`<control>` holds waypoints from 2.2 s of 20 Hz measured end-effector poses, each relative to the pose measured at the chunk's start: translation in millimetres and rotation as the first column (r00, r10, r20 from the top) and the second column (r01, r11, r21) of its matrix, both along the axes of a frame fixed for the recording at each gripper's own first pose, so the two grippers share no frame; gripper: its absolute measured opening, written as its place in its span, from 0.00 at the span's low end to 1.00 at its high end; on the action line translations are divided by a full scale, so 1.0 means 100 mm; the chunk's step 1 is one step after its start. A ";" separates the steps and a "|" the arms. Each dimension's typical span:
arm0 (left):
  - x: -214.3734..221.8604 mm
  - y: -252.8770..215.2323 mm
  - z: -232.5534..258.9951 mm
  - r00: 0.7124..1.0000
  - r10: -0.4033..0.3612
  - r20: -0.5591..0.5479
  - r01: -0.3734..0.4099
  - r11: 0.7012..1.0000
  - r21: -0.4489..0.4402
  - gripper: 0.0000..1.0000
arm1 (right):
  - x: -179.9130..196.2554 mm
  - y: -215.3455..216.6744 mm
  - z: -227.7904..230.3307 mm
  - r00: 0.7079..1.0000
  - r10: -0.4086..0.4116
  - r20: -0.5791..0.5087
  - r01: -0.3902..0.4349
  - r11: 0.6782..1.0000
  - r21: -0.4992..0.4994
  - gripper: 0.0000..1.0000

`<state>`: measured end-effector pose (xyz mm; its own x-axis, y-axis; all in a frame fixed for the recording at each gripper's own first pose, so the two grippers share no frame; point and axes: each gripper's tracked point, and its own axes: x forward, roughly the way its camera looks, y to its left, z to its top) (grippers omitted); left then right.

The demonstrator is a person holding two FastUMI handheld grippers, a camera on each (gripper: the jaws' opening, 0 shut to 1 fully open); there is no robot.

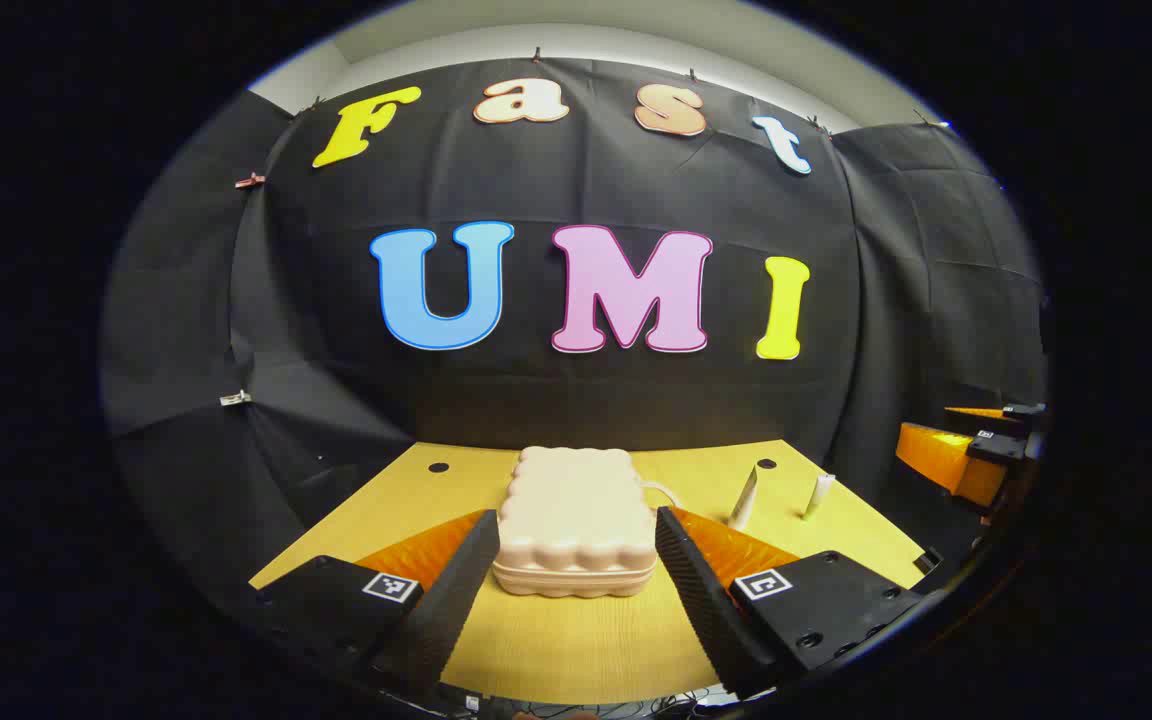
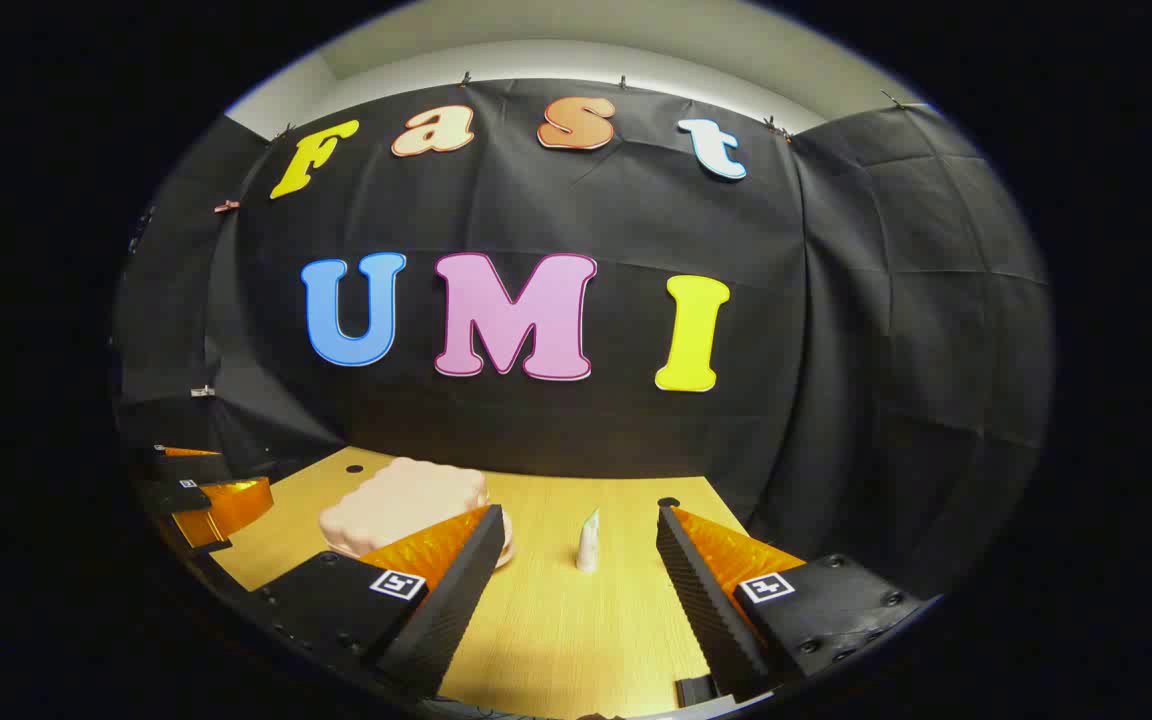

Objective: First open the suitcase, pack the skin care products into it, and then close the suitcase.

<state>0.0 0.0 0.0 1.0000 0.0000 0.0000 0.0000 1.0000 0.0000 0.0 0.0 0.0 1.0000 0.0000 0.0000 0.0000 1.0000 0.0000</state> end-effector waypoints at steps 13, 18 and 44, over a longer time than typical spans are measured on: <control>0.72 -0.38 -0.03 0.999 -0.030 -0.044 0.030 1.000 -0.001 0.99 | 0.63 -0.38 -0.15 0.999 -0.015 -0.040 0.016 0.999 0.033 0.97; 0.96 -0.53 -0.04 0.998 -0.039 -0.057 0.039 0.999 -0.008 0.99 | 0.79 -0.48 -0.24 0.997 -0.016 -0.069 0.019 0.999 0.035 0.97; 3.61 -1.72 -2.16 0.844 0.035 -0.534 0.073 0.981 0.179 0.63 | 1.54 -1.03 -1.13 0.962 0.058 -0.268 -0.047 0.998 0.048 0.97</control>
